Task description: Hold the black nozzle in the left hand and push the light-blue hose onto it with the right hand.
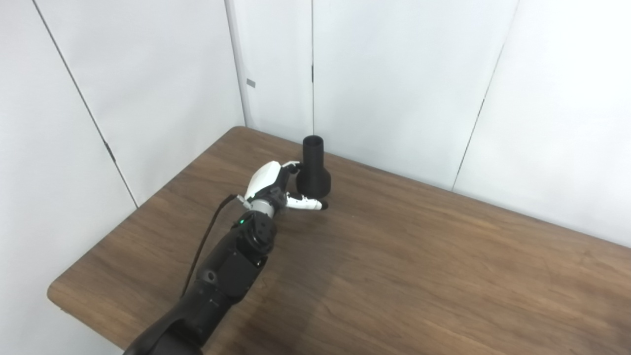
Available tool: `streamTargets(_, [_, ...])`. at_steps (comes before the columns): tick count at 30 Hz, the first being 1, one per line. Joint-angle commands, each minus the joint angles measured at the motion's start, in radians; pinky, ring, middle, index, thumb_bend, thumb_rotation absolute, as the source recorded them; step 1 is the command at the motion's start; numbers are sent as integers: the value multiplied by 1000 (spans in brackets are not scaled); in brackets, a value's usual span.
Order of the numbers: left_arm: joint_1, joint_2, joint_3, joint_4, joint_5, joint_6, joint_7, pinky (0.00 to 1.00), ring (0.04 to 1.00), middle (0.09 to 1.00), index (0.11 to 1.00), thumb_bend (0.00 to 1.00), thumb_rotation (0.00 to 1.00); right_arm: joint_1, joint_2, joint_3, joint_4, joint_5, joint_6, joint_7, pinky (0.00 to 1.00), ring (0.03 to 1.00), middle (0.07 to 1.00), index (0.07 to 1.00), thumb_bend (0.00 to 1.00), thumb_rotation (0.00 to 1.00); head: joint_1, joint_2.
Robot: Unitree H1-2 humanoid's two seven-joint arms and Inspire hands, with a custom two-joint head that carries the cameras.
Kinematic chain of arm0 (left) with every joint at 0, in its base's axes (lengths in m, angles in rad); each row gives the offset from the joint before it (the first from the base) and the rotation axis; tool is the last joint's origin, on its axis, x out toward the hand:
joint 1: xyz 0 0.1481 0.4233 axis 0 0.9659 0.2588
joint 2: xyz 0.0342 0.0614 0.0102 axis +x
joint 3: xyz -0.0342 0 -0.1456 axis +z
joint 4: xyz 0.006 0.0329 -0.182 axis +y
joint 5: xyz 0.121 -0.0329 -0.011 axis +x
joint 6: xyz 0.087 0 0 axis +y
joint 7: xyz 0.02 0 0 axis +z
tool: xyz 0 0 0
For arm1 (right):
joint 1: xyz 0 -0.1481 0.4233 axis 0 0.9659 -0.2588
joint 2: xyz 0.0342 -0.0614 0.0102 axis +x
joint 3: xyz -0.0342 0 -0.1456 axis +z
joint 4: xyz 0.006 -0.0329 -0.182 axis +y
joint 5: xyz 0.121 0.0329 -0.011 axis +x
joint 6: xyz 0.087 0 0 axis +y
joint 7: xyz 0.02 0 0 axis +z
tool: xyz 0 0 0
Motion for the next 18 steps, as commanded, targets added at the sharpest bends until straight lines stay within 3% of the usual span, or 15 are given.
streamTargets(1, [-46, 33, -10, -13, 23, 7, -13, 1000, 909, 877, 847, 1000, 306, 24, 17, 6, 1, 4, -14, -2, 385, 516, 549, 508, 1000, 645, -4, 2])
streamTargets(18, [-81, 14, -28, 57, 54, -22, 23, 1000, 903, 853, 829, 1000, 266, 41, 19, 11, -31, 6, -3, 2, 397, 525, 558, 516, 974, 641, -12, 7])
